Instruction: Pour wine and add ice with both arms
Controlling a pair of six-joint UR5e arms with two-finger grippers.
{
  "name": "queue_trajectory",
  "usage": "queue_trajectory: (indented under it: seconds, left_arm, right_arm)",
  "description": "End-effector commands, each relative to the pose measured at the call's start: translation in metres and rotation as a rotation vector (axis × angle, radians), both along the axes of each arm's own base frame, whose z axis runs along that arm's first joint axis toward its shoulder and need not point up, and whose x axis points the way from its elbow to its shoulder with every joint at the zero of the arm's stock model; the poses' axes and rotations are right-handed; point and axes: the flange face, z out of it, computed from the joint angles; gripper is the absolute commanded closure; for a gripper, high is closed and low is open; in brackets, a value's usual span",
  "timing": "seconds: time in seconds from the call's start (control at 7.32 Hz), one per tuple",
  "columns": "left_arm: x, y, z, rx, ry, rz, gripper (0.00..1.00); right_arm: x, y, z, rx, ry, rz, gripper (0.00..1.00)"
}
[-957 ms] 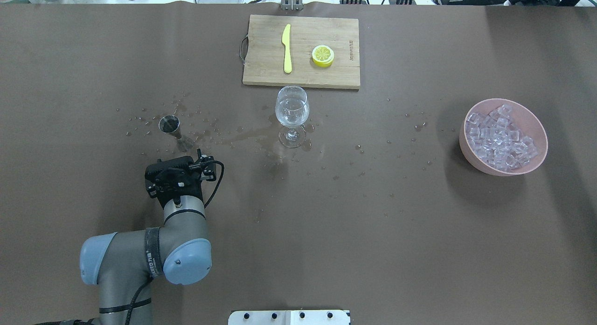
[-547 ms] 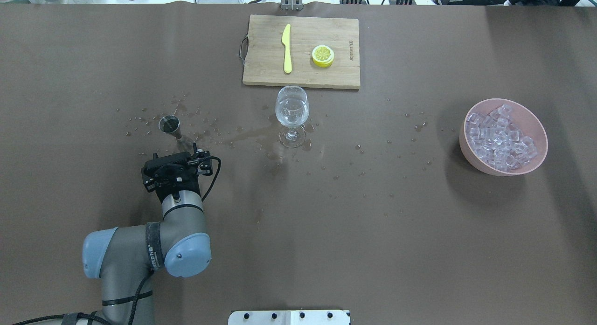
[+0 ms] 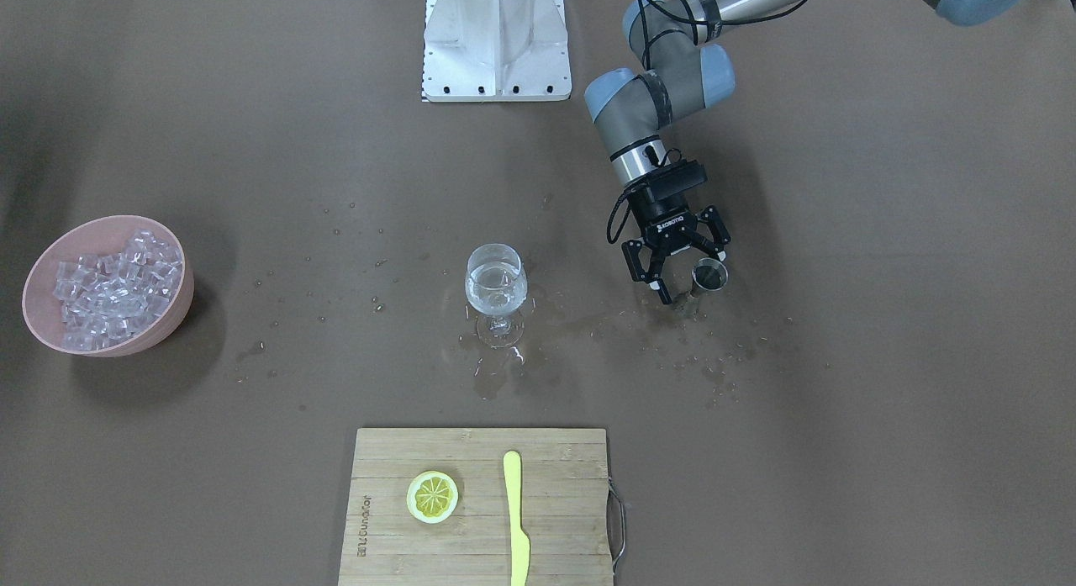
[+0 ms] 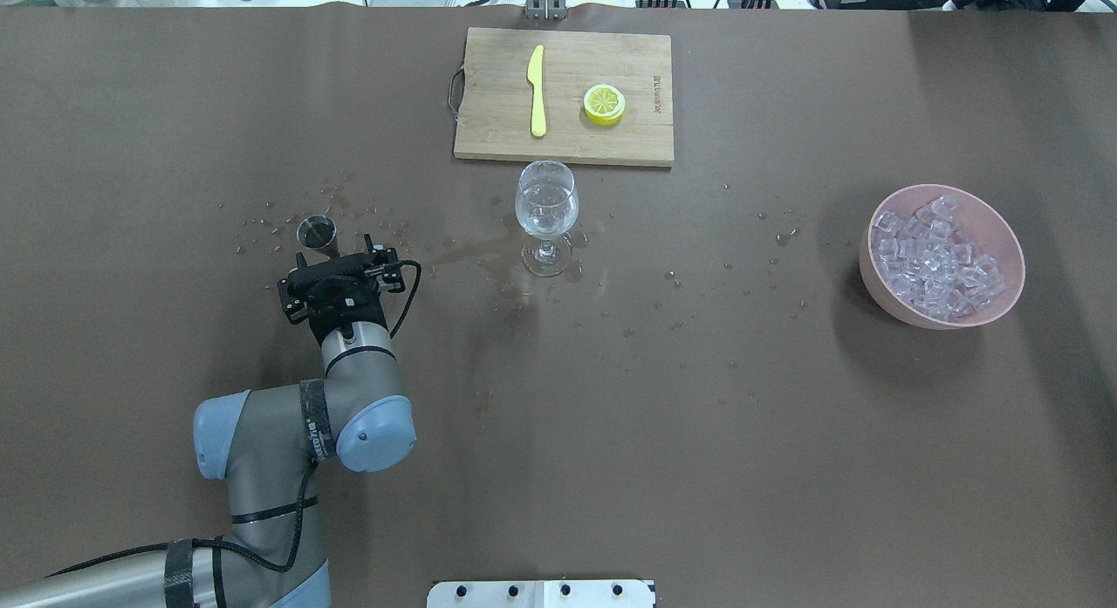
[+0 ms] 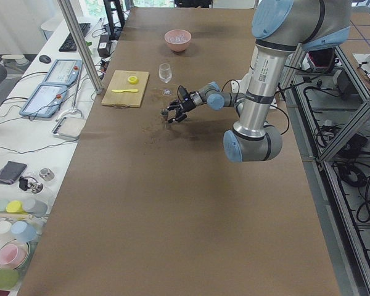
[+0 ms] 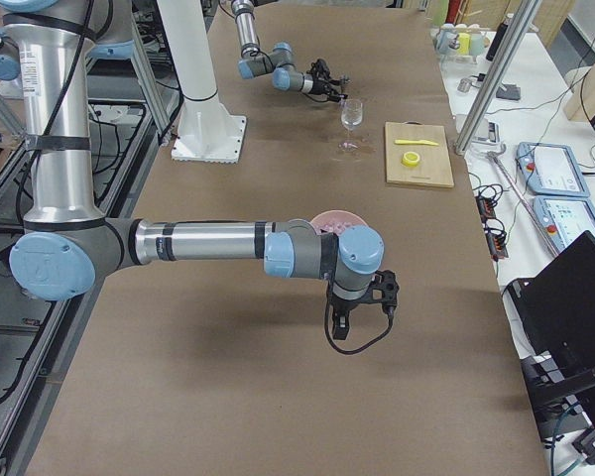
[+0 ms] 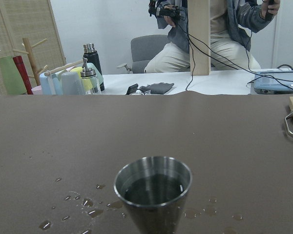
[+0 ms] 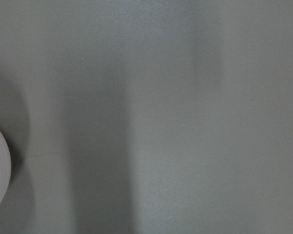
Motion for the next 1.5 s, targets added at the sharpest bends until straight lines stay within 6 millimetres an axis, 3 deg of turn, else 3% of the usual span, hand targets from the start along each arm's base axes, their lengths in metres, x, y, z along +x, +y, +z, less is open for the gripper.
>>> queue_trajectory:
  seconds: [0.0, 0.41, 0.55, 0.82, 1.37]
  left_arm:
    - [0.004, -0.006, 0.014, 0.003, 0.006, -0.003, 0.11]
    - [-0.001, -0.009, 0.006, 0.007, -0.004, 0.006, 0.19]
    - [-0.006, -0.013, -0.002, 0.012, 0.007, 0.001, 0.26]
    - [-0.009, -0.013, 0.003, 0.011, 0.001, 0.0, 0.36]
    - [-0.011, -0.011, 0.018, 0.001, -0.018, -0.001, 0.37]
  right_arm:
    - [0.0, 0.0, -0.001, 0.001, -0.001, 0.0, 0.0]
    - [0.0, 0.002, -0.002, 0.003, -0.001, 0.001, 0.0]
    - [-0.001, 0.003, -0.001, -0.001, -0.01, 0.001, 0.0]
    - [-0.001, 0.004, -0.001, -0.002, -0.021, 0.001, 0.0]
    - [-0.002, 0.004, -0.002, -0.003, -0.024, 0.001, 0.0]
